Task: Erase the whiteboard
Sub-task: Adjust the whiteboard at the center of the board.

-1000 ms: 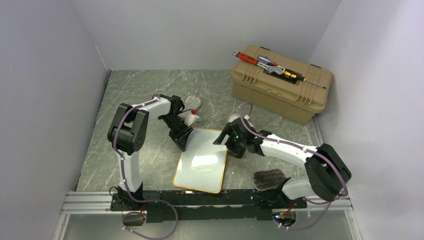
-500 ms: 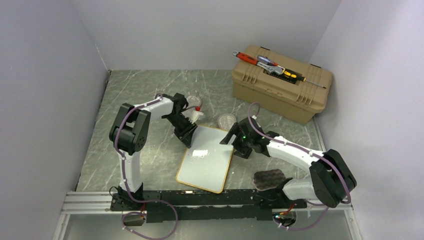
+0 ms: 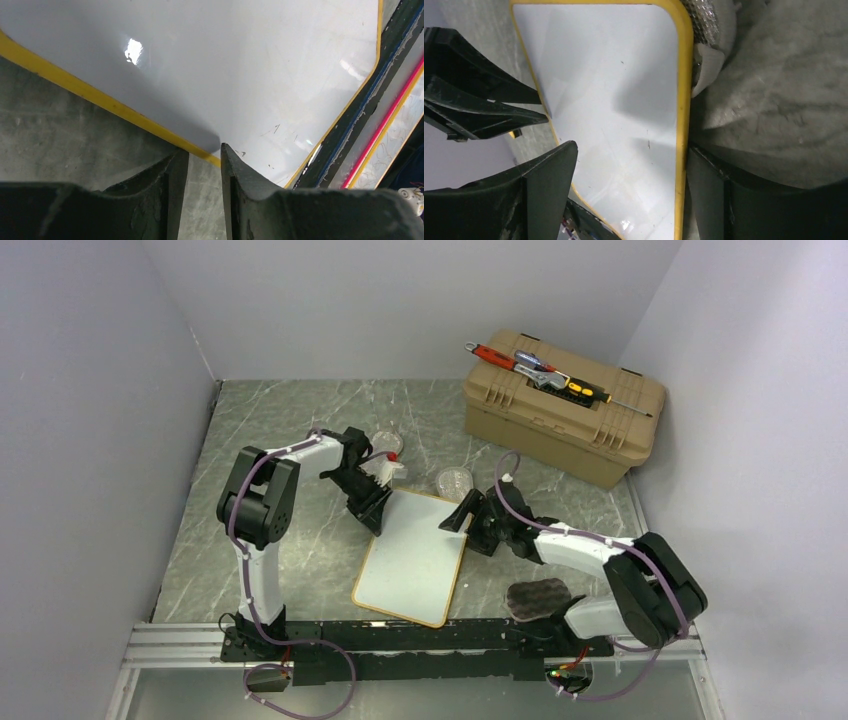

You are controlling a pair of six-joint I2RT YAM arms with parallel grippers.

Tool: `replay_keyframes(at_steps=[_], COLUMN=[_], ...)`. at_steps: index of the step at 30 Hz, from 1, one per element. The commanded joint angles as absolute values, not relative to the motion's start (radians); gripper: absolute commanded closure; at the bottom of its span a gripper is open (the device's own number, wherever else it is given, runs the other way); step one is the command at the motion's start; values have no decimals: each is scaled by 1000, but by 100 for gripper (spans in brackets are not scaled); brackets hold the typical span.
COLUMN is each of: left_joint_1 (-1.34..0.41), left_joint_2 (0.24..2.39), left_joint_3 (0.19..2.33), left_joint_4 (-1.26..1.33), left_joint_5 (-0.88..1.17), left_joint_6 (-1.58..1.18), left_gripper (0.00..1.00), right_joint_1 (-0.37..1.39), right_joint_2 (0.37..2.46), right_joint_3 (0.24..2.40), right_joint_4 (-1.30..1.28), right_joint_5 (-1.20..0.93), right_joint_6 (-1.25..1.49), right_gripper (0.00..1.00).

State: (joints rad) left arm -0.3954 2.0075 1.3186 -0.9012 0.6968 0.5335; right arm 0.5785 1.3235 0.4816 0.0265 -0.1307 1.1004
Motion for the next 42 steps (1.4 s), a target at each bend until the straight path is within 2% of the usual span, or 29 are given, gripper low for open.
replay_keyframes(at_steps=[1,5,9,13,17,20,25,26,28,29,30,32,35,36,42], left_joint_1=[-399,-399,-397,-397,-397,-396,-383,-381,-371,-358,-342,-295,-200,-164,11], left_joint_2=[2023,2022,2007,1987,1962,1928,1892,1890,1885,1881,1875,1852,1805,1789,1710], left_joint_3=[1290,1287,1294,1312,1326,1329,1325,1323,1320,1325,1336,1370,1446,1472,1566], left_joint_4=[-865,-868,-875,-890,-921,-942,-950,-952,-960,-967,-980,-1009,-1057,-1073,-1163], left_joint_5=[702,713,717,751,786,806,832,832,833,835,836,829,809,814,772], left_joint_6=[549,548,548,539,544,548,543,545,547,550,554,560,547,543,543], left_gripper=[63,63,64,64,63,63,63,63,62,61,59,49,9,2,0], right_joint_1=[596,598,617,645,697,724,757,761,771,774,778,783,785,785,878], right_joint_2=[1424,1343,1206,1198,1240,1282,1330,1335,1344,1345,1348,1349,1377,1395,1638], right_joint_3=[398,403,475,549,625,712,812,825,863,891,923,995,1141,1206,1702], right_joint_4=[244,303,183,100,35,-46,-116,-135,-198,-246,-294,-392,-547,-598,-949], right_joint_5=[-255,-297,-248,-225,-173,-150,-119,-109,-68,-40,-12,68,119,125,263], right_joint_6=[1157,1198,1169,1144,1121,1084,1056,1052,1033,1014,994,934,813,761,467], right_gripper=[21,36,61,78,81,75,75,79,97,100,100,100,100,100,100])
